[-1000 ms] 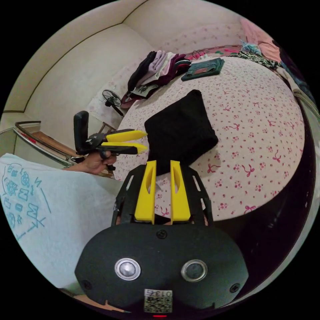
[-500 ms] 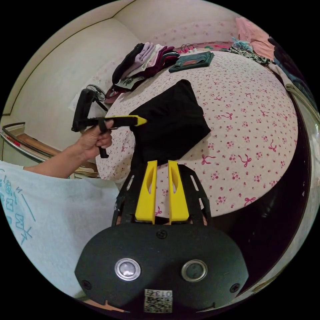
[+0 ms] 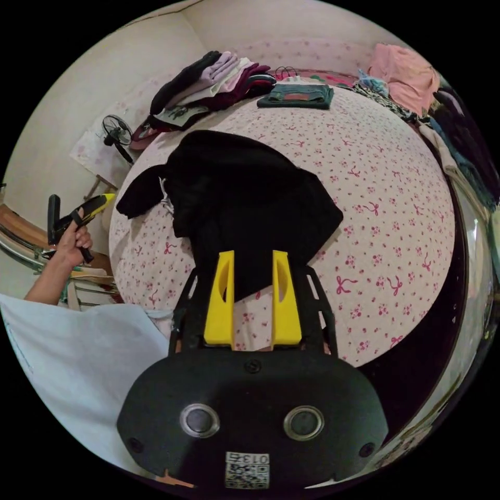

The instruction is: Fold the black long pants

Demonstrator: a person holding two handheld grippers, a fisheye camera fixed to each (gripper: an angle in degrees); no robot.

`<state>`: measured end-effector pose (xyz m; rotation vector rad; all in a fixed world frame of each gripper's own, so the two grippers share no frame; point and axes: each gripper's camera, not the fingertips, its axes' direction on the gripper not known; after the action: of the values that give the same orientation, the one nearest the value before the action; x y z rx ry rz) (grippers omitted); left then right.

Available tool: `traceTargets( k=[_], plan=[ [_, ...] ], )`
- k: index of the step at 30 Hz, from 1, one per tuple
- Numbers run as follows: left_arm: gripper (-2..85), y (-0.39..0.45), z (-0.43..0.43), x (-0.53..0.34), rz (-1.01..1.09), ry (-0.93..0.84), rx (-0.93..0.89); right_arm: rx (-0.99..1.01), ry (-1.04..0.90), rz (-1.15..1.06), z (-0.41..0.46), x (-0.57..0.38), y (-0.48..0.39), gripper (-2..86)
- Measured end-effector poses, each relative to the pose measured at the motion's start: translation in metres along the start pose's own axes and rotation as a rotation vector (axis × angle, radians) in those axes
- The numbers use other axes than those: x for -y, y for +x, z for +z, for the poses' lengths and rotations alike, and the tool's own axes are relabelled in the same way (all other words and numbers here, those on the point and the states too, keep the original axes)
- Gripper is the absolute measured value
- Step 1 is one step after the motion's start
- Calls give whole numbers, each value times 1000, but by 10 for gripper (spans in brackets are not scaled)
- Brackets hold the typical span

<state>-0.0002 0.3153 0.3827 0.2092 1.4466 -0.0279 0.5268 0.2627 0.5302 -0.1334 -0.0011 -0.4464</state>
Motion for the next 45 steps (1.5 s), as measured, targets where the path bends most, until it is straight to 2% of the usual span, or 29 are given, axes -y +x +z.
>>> traceTargets(
  k=[5,6,9,11,14,18,22,24,27,32,34,36,39,43,45],
  plan=[
    [143,41,31,11,193,-140,17,-51,-145,-138,31,13,-46,100],
    [149,53,45,13,244,-196,31,-124,-127,-163,34,11,-56,85],
    [107,69,71,15,288,-283,147,-148,-146,-196,37,7,-73,36],
    [82,72,71,17,265,-246,208,-173,-157,-203,37,5,-77,25],
    [50,67,57,29,217,-245,109,-221,-109,-166,22,3,-76,17],
    [33,51,-13,29,107,-72,-21,-183,142,-70,-39,-6,-60,12],
    [35,35,-87,7,-19,124,-27,-130,355,35,-92,-27,-36,12],
    [45,27,-111,-15,-87,153,35,-133,355,68,-95,-39,-24,14],
    [64,29,-115,-47,-138,96,90,-136,140,109,-65,-56,-3,24],
    [79,98,-133,-88,39,195,272,-140,115,151,-51,-93,2,61],
    [87,136,-112,-90,183,128,242,-135,138,51,-51,-93,-16,69],
    [106,188,-56,-92,392,-88,117,-141,152,-59,-47,-86,-35,72],
    [137,239,6,-102,561,-244,148,-118,154,-217,-31,-66,-66,76],
    [129,263,52,-97,594,-344,220,-110,76,-430,6,-41,-109,78],
    [52,261,58,-83,546,-359,232,-128,57,-482,20,-33,-119,72]
  ],
)
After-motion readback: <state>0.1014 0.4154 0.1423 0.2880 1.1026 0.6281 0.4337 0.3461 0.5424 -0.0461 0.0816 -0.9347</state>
